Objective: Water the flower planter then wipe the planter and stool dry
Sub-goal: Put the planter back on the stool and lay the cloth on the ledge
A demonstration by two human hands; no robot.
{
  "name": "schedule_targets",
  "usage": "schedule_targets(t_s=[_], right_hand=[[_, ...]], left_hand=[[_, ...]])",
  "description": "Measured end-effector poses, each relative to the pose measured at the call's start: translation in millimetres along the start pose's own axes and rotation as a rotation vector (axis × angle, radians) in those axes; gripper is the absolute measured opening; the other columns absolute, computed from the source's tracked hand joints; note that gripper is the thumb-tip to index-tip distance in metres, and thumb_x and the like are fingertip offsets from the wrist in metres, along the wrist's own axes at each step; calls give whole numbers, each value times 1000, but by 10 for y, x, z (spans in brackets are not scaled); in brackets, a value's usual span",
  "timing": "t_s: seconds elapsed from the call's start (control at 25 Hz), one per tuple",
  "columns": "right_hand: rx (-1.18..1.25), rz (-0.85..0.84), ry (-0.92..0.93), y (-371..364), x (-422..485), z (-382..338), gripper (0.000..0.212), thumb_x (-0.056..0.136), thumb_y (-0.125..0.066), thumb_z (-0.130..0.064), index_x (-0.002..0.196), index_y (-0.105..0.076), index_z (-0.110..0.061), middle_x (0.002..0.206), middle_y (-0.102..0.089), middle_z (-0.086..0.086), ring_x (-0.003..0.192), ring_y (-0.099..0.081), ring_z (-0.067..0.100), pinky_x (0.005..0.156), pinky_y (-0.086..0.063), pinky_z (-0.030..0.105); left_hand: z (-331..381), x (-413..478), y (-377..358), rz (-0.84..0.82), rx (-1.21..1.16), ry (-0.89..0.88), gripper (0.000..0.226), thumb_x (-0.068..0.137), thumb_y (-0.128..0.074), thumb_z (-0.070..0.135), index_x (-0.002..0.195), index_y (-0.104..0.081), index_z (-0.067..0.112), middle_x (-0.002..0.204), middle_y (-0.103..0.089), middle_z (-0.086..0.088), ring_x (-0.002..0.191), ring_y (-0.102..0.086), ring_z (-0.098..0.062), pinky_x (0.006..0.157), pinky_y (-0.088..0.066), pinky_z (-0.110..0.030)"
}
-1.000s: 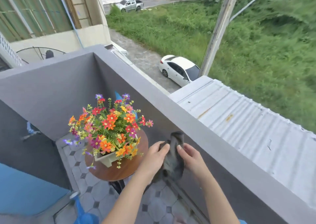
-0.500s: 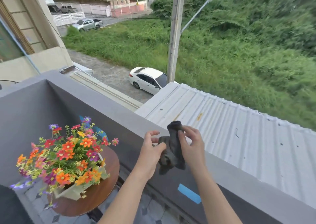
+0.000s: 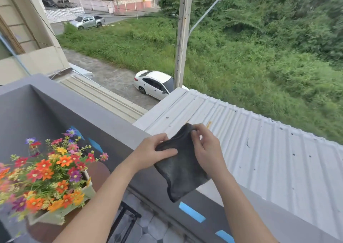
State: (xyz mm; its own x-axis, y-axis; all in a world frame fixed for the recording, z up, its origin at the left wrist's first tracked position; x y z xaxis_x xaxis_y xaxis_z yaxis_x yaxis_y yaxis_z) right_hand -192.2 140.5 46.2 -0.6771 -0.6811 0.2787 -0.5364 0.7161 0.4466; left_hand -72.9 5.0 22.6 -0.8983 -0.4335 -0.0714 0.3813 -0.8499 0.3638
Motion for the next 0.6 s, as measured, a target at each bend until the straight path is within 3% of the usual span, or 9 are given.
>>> schedule_targets(t_s=[0.12, 0.24, 0.32, 0.36, 0.44, 0.52, 0.6], right_hand=[[129, 28, -326, -91, -288, 395, 17, 100, -39, -31, 89, -52, -33, 82, -60, -7, 67, -56, 13, 59, -45, 20], [210, 13, -583, -333, -506, 918, 17, 99, -39, -31, 87, -51, -30, 83, -60, 4, 74, -61, 26, 70, -57, 43], [161, 22, -659, -389, -485, 1190, 15, 100, -38, -24, 90, -49, -27, 83, -61, 3, 77, -60, 27, 67, -55, 42], [95, 12, -662, -385, -445, 1289, 12, 100, -38, -20, 95, -49, -25, 90, -63, 3, 80, -60, 24, 64, -50, 34], [-69, -3, -600, -324, -376, 1504, 16, 98, -43, -15, 112, -49, -21, 114, -62, 6, 95, -58, 21, 74, -47, 29], [-295, -15, -433, -306, -362, 1622, 33, 95, -47, -11, 128, -47, -10, 128, -53, 8, 115, -52, 25, 96, -44, 34], [-504, -126, -185, -405, -434, 1664, 38, 93, -42, -16, 127, -53, -5, 130, -58, 10, 119, -55, 30, 101, -45, 42]], left_hand=[[-206, 104, 26, -110, 75, 79, 28, 77, -70, 43, 93, -59, 23, 94, -70, 2, 83, -67, -14, 77, -54, -32], [-507, 511, -94, -189, 474, 170, 30, 74, -62, 57, 93, -62, 34, 97, -67, 7, 90, -61, -12, 83, -52, -39], [-685, 786, -303, -99, 806, 171, 24, 87, -54, 44, 103, -60, 26, 106, -64, 3, 98, -56, -18, 81, -48, -39], [-744, 847, -417, 30, 865, 129, 23, 92, -49, 33, 108, -59, 20, 111, -61, -1, 103, -53, -22, 82, -45, -39], [-903, 795, -699, 200, 712, 34, 26, 96, -43, 19, 114, -59, 9, 118, -59, -8, 111, -51, -27, 91, -43, -39], [-1081, 624, -1001, 153, 629, -9, 41, 100, -31, 25, 131, -50, 7, 139, -49, -8, 129, -42, -24, 109, -33, -34], [-1238, 516, -1207, 24, 775, 36, 63, 97, -2, 45, 147, -23, 14, 155, -14, 2, 144, -14, -13, 115, -10, -27]])
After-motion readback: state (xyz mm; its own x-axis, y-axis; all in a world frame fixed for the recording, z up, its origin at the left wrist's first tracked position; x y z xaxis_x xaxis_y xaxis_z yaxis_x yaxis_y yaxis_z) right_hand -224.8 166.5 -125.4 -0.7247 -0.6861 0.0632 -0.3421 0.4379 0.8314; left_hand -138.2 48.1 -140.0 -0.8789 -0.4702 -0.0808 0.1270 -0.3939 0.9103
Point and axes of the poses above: each hand's wrist, its own x-axis towards the middle knuckle, its own y-axis out of the back of the hand, z = x × y, the point moved 3 cm from there along x, towards the middle knuckle
